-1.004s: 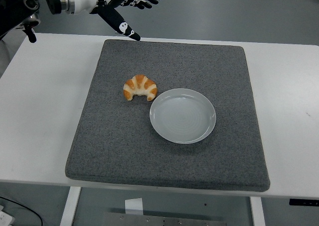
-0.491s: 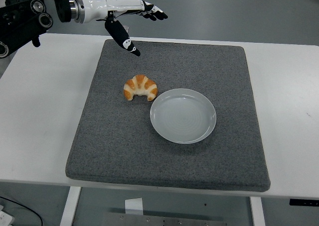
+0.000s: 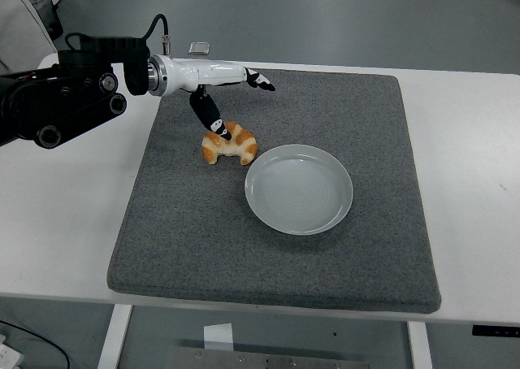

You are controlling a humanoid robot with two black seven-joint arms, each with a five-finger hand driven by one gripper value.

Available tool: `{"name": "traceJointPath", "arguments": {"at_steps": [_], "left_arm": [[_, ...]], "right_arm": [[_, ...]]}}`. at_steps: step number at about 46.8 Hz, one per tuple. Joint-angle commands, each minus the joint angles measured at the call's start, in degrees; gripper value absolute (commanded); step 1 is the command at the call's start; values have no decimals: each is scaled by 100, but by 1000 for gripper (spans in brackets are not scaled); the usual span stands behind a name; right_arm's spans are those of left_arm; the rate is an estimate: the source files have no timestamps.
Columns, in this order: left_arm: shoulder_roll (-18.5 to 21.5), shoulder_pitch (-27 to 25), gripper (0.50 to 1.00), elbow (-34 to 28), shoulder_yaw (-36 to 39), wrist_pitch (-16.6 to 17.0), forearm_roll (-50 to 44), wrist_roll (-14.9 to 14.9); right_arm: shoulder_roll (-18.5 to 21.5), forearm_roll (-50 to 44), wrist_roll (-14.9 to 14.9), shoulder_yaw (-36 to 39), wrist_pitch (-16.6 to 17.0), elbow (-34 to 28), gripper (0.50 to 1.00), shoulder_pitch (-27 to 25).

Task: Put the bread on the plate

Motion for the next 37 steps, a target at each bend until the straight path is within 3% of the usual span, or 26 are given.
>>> {"name": "traceJointPath", "arguments": {"at_steps": [1, 6, 16, 30, 37], "left_arm": [[-112, 60, 1000, 35, 89, 15, 45, 0], [-174, 166, 999, 114, 89, 50, 167, 0], [-305, 324, 1000, 246, 203, 515, 501, 0], [-490, 473, 999, 474, 212, 630, 616, 0], [-543, 509, 999, 589, 238, 955, 625, 0]], "right_arm": [[0, 0, -1, 0, 0, 0, 932, -1], [0, 0, -1, 0, 0, 0, 932, -1], [0, 0, -1, 0, 0, 0, 932, -1], [0, 0, -1, 0, 0, 0, 932, -1], [0, 0, -1, 0, 0, 0, 932, -1]]}}
